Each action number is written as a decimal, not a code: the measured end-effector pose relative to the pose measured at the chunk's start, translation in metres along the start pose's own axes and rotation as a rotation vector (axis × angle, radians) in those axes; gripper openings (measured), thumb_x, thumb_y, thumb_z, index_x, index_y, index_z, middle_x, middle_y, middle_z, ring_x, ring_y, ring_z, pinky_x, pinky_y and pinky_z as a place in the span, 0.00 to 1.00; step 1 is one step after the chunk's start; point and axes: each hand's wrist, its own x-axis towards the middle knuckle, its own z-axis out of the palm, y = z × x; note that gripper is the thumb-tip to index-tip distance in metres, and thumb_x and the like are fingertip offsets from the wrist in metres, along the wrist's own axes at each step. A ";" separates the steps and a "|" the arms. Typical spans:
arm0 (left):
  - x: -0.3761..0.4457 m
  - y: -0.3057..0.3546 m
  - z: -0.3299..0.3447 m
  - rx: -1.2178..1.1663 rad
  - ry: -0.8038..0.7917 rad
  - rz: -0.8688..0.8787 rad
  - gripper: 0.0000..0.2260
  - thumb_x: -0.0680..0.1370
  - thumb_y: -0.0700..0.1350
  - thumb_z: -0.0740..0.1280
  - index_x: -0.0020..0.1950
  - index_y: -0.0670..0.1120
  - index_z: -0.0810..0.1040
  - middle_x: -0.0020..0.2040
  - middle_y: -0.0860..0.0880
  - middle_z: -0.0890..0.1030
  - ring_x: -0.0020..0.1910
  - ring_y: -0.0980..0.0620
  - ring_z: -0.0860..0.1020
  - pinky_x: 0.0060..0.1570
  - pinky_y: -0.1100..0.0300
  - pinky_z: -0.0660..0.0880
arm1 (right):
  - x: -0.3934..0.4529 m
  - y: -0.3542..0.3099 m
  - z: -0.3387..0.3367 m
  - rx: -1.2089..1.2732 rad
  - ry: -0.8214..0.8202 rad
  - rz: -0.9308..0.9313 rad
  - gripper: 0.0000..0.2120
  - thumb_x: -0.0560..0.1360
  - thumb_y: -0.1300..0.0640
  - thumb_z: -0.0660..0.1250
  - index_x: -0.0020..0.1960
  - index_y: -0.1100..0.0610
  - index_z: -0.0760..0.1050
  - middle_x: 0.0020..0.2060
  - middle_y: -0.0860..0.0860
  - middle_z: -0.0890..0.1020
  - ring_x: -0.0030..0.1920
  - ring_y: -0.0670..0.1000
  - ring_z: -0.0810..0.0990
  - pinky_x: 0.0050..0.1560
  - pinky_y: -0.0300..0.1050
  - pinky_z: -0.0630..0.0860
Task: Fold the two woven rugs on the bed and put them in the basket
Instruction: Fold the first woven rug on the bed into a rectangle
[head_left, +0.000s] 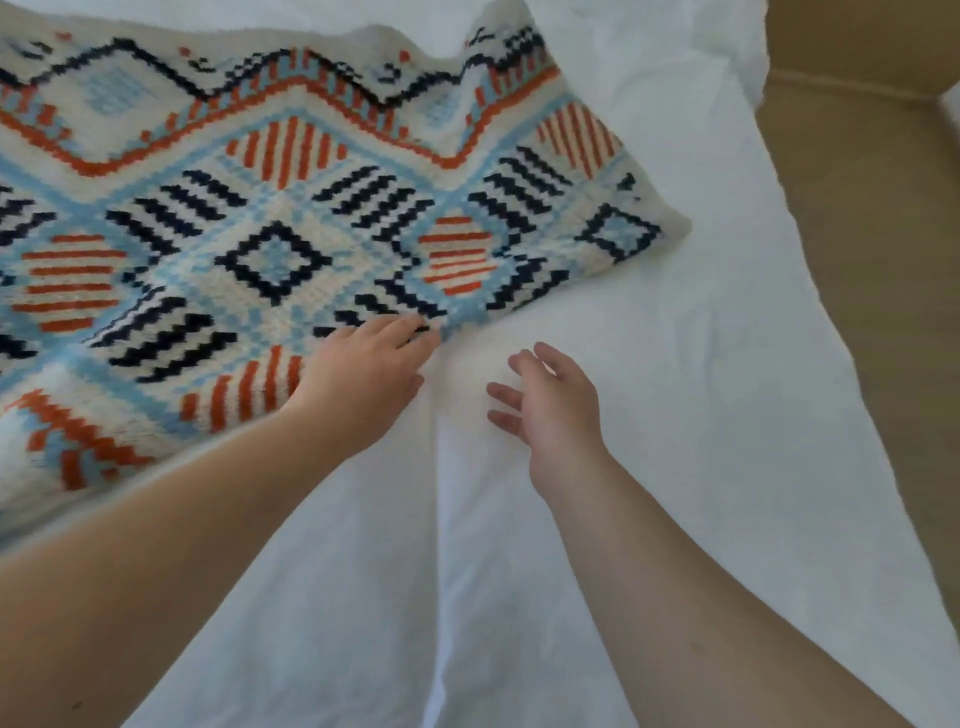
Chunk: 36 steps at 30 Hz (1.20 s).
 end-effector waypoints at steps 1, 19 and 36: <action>0.008 0.001 0.003 -0.010 0.028 -0.040 0.22 0.83 0.45 0.61 0.77 0.50 0.65 0.74 0.48 0.71 0.72 0.45 0.69 0.66 0.48 0.72 | 0.006 -0.002 -0.007 -0.003 -0.020 0.009 0.18 0.81 0.57 0.64 0.69 0.49 0.70 0.51 0.47 0.80 0.46 0.51 0.86 0.46 0.51 0.84; -0.006 -0.007 -0.025 -0.798 0.238 -0.288 0.20 0.81 0.43 0.65 0.50 0.73 0.78 0.49 0.54 0.82 0.48 0.54 0.80 0.50 0.55 0.77 | 0.053 -0.015 0.071 0.150 -0.442 0.080 0.19 0.79 0.51 0.64 0.70 0.51 0.70 0.58 0.55 0.83 0.52 0.55 0.84 0.46 0.53 0.83; -0.052 0.057 -0.019 -0.167 0.312 0.345 0.19 0.80 0.51 0.65 0.64 0.39 0.80 0.64 0.41 0.80 0.63 0.44 0.78 0.64 0.48 0.72 | -0.121 0.007 -0.032 0.201 0.356 -0.142 0.05 0.76 0.61 0.70 0.41 0.58 0.79 0.29 0.52 0.82 0.27 0.46 0.78 0.32 0.36 0.76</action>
